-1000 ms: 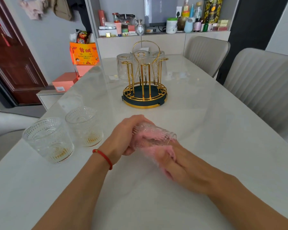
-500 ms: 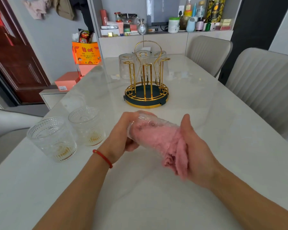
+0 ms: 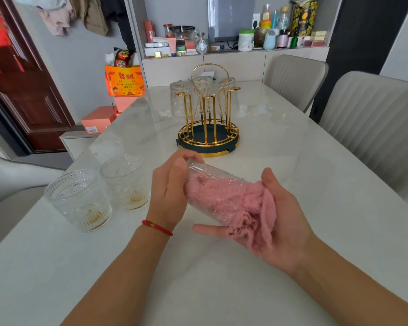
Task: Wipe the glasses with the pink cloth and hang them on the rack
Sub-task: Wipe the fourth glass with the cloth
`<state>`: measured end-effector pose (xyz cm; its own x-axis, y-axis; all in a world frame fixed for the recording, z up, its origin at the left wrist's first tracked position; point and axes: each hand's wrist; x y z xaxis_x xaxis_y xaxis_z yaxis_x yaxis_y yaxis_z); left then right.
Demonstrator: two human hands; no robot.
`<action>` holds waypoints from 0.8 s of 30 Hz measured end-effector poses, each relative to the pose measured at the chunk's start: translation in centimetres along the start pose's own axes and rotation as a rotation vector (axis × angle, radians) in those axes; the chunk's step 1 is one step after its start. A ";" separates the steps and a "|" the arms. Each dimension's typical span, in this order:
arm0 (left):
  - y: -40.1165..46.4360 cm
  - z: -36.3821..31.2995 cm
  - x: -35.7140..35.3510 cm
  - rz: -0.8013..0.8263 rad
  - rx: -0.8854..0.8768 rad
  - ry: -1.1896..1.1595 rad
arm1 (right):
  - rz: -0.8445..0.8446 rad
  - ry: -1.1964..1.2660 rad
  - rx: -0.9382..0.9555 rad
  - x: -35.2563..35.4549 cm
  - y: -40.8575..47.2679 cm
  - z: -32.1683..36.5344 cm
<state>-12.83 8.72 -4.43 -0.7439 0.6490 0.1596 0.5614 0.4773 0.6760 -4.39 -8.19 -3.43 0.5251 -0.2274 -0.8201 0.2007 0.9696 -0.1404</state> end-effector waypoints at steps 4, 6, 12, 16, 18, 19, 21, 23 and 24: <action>0.6 -1.0 -0.3 0.102 0.393 0.034 | -0.059 -0.223 0.105 0.2 0.3 0.4; 0.9 -1.4 -0.2 0.232 0.654 -0.043 | -0.203 -0.532 0.164 0.6 0.0 0.5; 0.1 -0.3 -1.3 -0.022 0.363 0.190 | -0.207 -0.318 0.016 1.1 0.4 0.3; -0.3 0.1 -0.1 0.054 -0.072 0.336 | -0.166 -0.102 -0.030 1.0 0.0 1.2; -0.3 0.1 -0.1 0.094 -0.099 0.381 | -0.181 -0.078 -0.024 0.9 0.0 1.5; -0.3 -0.2 -0.3 0.108 -0.025 0.329 | -0.190 -0.090 -0.012 0.8 -0.1 1.6; -0.1 -1.0 -0.4 0.143 0.336 0.127 | -0.202 -0.168 0.043 0.5 -0.4 2.0; 0.3 -1.8 -0.1 0.231 0.701 -0.095 | -0.220 -0.332 0.099 0.5 -0.8 2.3; 0.5 -2.1 -0.1 0.251 0.802 -0.151 | -0.253 -0.432 0.122 0.4 -0.9 2.3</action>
<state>-13.20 7.64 -2.65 -0.5388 0.8364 0.1003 0.8323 0.5470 -0.0900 -2.45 -9.38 -2.35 0.7361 -0.4953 -0.4613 0.4471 0.8675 -0.2180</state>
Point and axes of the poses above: each hand's wrist, its own y-axis towards the middle knuckle, its own x-axis out of the back of the hand, z = x × y, and after that the axes turned 5 degrees about -x, right-handed
